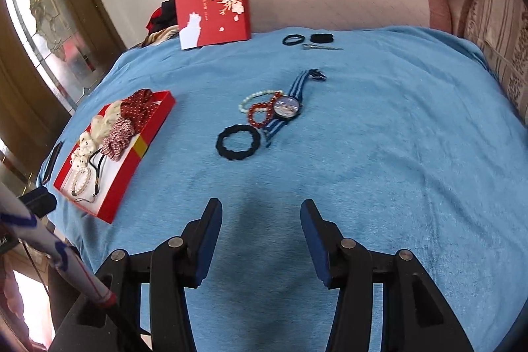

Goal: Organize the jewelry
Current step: 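Move both grippers back to the blue striped watch and black hair tie, then grasp the blue striped watch strap with the right gripper while the left grasps the black hair tie, then carry the watch and black hair tie over the tray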

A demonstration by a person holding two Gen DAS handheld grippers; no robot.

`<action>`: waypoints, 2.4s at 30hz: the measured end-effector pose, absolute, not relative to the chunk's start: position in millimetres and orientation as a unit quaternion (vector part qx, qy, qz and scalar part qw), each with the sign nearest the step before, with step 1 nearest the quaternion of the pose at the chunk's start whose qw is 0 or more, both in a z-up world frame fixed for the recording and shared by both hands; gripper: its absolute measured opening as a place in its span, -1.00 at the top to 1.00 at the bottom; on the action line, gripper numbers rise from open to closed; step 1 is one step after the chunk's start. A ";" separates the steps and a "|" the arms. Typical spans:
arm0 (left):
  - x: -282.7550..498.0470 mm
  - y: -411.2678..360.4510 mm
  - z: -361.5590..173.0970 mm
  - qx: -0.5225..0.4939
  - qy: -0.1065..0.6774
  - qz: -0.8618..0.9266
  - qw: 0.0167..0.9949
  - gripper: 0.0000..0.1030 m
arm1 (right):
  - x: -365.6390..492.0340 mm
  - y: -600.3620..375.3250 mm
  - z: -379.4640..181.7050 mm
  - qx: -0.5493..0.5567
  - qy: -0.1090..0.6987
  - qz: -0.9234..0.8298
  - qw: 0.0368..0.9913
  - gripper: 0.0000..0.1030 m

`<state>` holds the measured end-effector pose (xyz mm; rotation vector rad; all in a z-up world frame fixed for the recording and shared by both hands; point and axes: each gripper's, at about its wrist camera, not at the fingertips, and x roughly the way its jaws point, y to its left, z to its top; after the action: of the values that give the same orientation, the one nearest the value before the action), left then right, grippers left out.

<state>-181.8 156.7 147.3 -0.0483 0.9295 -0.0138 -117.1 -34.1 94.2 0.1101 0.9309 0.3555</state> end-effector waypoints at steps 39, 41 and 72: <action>15.1 50.1 33.0 -0.078 0.523 -0.185 0.829 0.77 | 100.2 -44.6 19.2 0.202 0.500 0.164 0.826 0.77; 14.0 48.7 32.7 -0.084 0.532 -0.187 0.821 0.89 | 98.5 -47.0 23.1 0.202 0.497 0.161 0.829 0.85; -159.5 295.6 121.4 -0.168 0.445 0.042 0.879 0.89 | -67.7 103.8 194.1 0.070 0.385 0.322 0.862 0.93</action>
<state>-159.5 295.6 121.4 -0.3496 0.9281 0.0884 -67.7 103.8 194.1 0.1477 0.8084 0.6758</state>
